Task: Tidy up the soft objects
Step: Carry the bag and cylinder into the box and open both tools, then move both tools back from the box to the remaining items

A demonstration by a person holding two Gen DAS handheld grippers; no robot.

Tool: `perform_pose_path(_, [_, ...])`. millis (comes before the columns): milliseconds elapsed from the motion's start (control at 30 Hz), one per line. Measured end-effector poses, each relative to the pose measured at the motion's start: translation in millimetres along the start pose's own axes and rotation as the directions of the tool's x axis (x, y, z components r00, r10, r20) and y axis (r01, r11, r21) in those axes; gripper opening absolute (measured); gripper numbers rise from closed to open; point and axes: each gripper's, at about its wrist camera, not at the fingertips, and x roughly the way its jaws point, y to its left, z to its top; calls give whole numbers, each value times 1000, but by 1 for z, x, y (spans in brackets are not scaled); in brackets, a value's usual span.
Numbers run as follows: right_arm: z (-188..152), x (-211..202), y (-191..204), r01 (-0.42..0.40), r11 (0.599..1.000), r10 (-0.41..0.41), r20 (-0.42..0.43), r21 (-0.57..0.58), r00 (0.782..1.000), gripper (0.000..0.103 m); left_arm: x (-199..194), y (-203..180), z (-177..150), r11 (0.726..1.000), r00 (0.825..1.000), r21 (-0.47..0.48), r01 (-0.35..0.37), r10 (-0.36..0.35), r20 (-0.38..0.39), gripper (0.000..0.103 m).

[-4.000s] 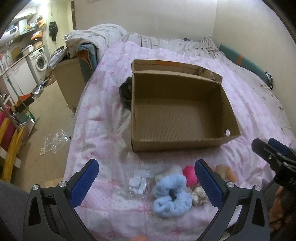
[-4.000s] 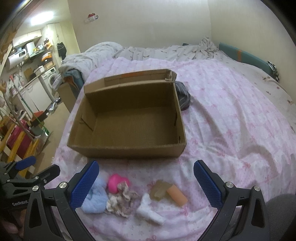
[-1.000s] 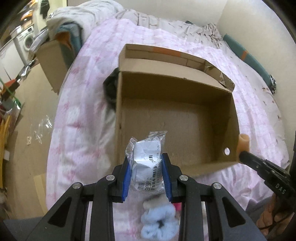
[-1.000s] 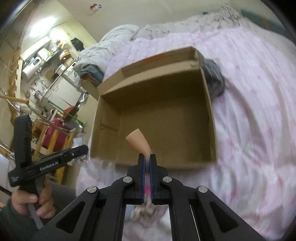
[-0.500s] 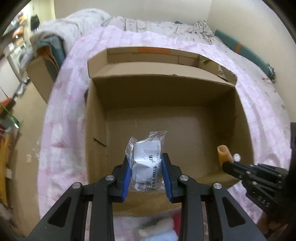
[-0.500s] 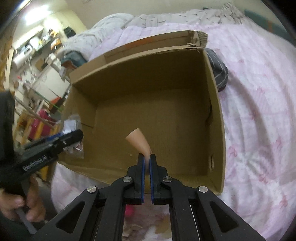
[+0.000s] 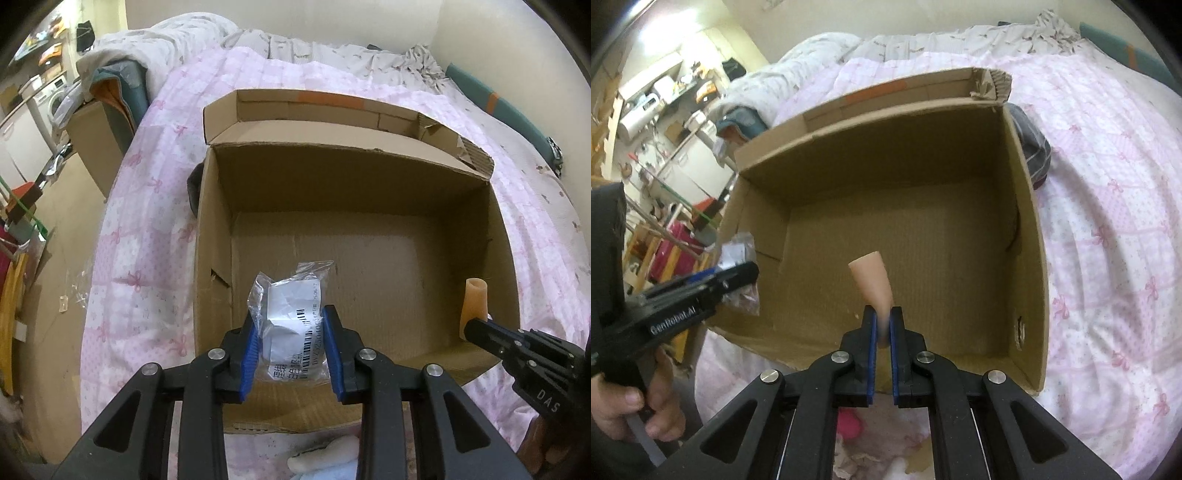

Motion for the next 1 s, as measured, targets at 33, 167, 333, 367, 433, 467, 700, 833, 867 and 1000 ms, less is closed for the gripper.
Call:
perform_pose_path(33, [1, -1, -2, -3, 1000, 3, 3, 2, 1000, 6, 0, 0, 0, 1000, 1000, 4, -2, 2, 0, 28])
perform_pose_path(167, [1, -3, -5, -14, 1000, 14, 11, 16, 1000, 7, 0, 2, 0, 1000, 1000, -8, 7, -7, -5, 33])
perform_pose_path(333, [0, -2, -4, -14, 1000, 14, 10, 6, 1000, 10, -2, 3, 1, 1000, 1000, -14, 9, -9, 1, 44])
perform_pose_path(367, [0, -2, -4, -14, 1000, 14, 9, 6, 1000, 13, -3, 3, 1, 1000, 1000, -13, 10, -10, 5, 52])
perform_pose_path(433, [0, -2, -5, -14, 1000, 14, 10, 13, 1000, 17, -6, 1, 0, 1000, 1000, -9, 15, -14, 18, 59])
perform_pose_path(467, [1, -2, -6, -15, 1000, 14, 12, 18, 1000, 18, -7, 0, 0, 1000, 1000, -6, 17, -17, 20, 61])
perform_pose_path(700, [3, -12, -7, -25, 999, 23, 72, 40, 997, 74, -10, -1, 2, 1000, 999, -5, -5, 5, 38, 63])
perform_pose_path(833, [4, -13, -5, -36, 999, 34, 77, 26, 996, 75, -11, 2, 3, 1000, 999, -16, -5, 6, 42, 63])
perform_pose_path(867, [4, -13, -5, -32, 999, 30, 76, 25, 997, 75, -11, 2, 3, 1000, 999, -15, -6, 7, 42, 63])
perform_pose_path(1000, [5, -11, -4, -40, 999, 39, 55, 17, 998, 75, -11, 3, 3, 1000, 999, -21, -1, 2, 36, 63])
